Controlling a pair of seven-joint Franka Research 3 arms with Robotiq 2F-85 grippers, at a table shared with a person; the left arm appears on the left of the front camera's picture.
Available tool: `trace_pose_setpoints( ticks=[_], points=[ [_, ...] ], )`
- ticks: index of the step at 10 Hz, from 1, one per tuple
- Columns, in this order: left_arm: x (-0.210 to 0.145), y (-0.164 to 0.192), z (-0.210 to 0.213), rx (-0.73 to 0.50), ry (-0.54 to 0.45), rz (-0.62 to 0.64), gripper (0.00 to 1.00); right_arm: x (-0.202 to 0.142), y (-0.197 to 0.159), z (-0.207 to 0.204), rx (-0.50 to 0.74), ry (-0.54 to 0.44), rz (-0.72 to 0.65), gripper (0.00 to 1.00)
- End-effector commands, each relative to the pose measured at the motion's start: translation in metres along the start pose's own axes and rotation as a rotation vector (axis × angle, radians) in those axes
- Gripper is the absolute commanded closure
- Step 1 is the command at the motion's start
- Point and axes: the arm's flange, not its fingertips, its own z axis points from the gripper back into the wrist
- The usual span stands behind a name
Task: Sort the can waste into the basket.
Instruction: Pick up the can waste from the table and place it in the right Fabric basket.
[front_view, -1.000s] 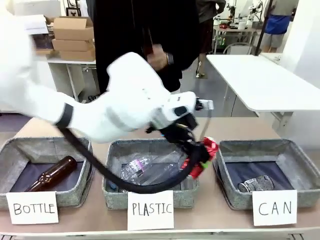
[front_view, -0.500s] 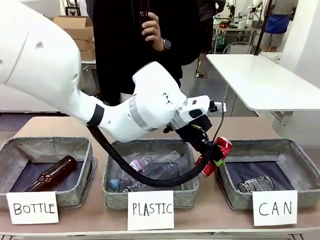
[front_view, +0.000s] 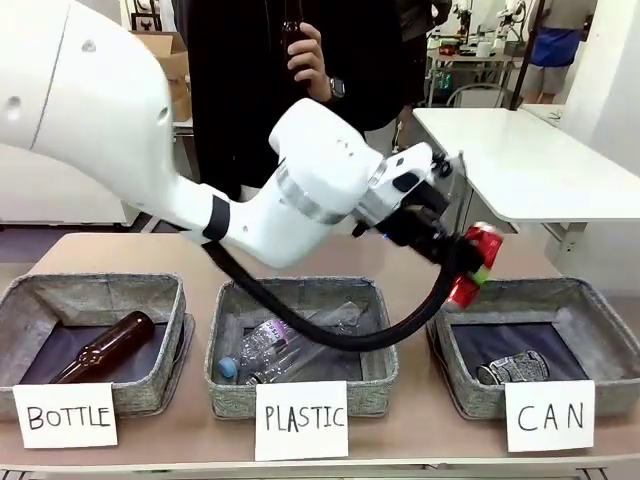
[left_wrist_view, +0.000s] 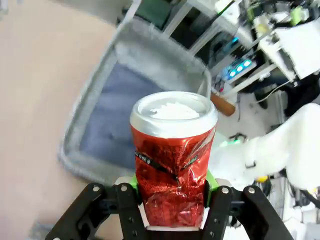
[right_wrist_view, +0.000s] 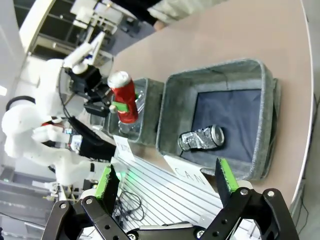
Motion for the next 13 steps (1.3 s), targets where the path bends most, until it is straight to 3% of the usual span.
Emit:
trace_pose_setpoints(
  ticks=[1, 6, 7, 8, 13],
  points=[
    [0.004, 0.011, -0.023, -0.039, -0.026, -0.061, 0.57, 0.003, 0.002, 0.001, -0.001, -0.009, -0.012, 0.0],
    [0.002, 0.018, -0.038, -0.071, -0.006, -0.048, 0.57, 0.003, 0.002, 0.001, -0.001, -0.009, -0.012, 0.0],
    [0.002, 0.017, -0.039, -0.08, -0.004, -0.072, 0.07, 0.003, 0.002, 0.001, -0.001, -0.009, -0.012, 0.0],
    [0.0, 0.016, -0.041, -0.076, -0.001, -0.062, 0.0, 0.003, 0.002, 0.001, -0.001, -0.009, -0.012, 0.0],
    [-0.003, 0.012, -0.042, -0.069, -0.013, -0.08, 0.0, 0.003, 0.002, 0.001, -0.001, -0.009, -0.012, 0.0]
  ],
)
